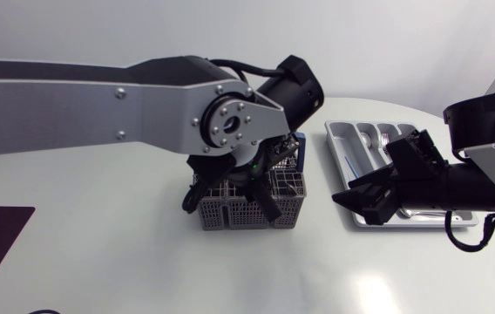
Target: Unload the cutlery basket into the drawer organizer.
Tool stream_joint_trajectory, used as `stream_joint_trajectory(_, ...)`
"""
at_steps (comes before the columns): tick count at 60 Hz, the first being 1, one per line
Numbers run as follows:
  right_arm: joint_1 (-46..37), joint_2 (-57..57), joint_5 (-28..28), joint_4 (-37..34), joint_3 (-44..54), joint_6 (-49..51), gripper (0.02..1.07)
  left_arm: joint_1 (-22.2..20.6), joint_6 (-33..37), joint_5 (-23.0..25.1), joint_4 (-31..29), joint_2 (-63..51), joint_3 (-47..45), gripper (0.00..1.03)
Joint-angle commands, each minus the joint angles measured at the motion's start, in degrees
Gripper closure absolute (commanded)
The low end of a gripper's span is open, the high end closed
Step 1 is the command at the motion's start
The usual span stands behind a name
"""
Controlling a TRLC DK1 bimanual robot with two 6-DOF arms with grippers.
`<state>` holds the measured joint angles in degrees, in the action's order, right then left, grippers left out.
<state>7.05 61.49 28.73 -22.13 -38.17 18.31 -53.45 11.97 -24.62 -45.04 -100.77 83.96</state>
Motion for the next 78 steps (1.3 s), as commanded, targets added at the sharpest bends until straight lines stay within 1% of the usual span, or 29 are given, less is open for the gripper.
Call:
stream_joint_trajectory(1,-0.6,0.3,0.1,0.1,1.4,0.9,0.35,-1.2,-1.8,-1.1,-1.5,-2.3,3.0,0.69)
stream_joint_trajectory(24,-1.5,1.7,0.3,0.9,1.3,1.3,0.35,-4.7,-3.2,-1.7,-4.8,-6.1,5.9,0.69)
stream_joint_trajectory(38,-2.0,2.3,0.4,0.9,1.3,1.8,0.35,-4.7,-3.4,-2.2,-5.6,-6.2,4.9,0.69)
stream_joint_trajectory(54,-2.0,2.2,0.7,0.8,1.4,1.8,0.35,-3.6,-3.6,-4.7,-5.2,-6.9,3.2,0.69)
stream_joint_trajectory(78,-2.5,2.3,1.0,0.8,1.7,2.0,0.35,-2.5,-3.6,-4.8,-4.9,-8.0,1.6,0.7)
